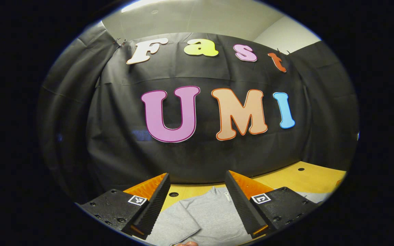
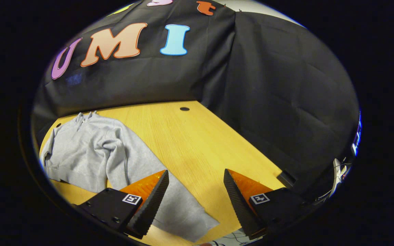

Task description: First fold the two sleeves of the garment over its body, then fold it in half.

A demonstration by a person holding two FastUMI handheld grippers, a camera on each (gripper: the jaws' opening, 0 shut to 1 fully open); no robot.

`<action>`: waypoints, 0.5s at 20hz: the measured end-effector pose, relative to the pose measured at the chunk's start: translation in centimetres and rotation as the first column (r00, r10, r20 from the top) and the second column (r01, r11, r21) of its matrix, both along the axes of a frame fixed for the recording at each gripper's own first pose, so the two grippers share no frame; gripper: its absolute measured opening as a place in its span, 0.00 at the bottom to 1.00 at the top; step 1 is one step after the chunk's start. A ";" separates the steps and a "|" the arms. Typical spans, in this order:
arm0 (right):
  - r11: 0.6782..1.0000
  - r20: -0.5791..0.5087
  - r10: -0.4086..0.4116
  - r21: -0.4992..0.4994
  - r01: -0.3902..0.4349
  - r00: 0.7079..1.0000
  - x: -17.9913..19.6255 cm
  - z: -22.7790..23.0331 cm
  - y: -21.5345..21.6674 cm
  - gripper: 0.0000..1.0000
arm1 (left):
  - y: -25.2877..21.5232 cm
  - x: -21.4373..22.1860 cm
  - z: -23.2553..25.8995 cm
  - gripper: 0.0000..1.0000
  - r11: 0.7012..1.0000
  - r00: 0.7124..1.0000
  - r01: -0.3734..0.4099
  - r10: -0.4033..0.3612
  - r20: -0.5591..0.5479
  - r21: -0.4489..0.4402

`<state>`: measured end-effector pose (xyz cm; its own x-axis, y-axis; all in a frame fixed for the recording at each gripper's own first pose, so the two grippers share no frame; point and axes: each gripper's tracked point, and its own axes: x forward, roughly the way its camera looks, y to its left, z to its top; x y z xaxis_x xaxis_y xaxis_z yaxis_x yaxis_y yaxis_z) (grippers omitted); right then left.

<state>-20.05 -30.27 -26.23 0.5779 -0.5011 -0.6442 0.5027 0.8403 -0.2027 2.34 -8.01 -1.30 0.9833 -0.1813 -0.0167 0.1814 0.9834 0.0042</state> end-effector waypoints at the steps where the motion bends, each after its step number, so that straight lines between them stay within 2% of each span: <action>1: 1.000 -0.020 -0.008 0.013 0.009 1.000 -0.8 -0.8 0.1 1.00 | -0.1 -0.1 -0.1 0.94 1.000 1.000 0.002 -0.002 -0.001 0.001; 10: 0.984 -0.175 -0.024 0.170 0.055 0.984 -6.4 -6.2 2.0 1.00 | -1.6 -0.7 -0.8 0.94 1.000 1.000 0.008 -0.008 -0.022 0.009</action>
<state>-26.50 -28.27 -32.38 0.4333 -0.3935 -0.8108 0.5066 0.8504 -0.1420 1.66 -9.60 -2.11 0.9812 -0.1890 -0.0401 0.1894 0.9819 0.0087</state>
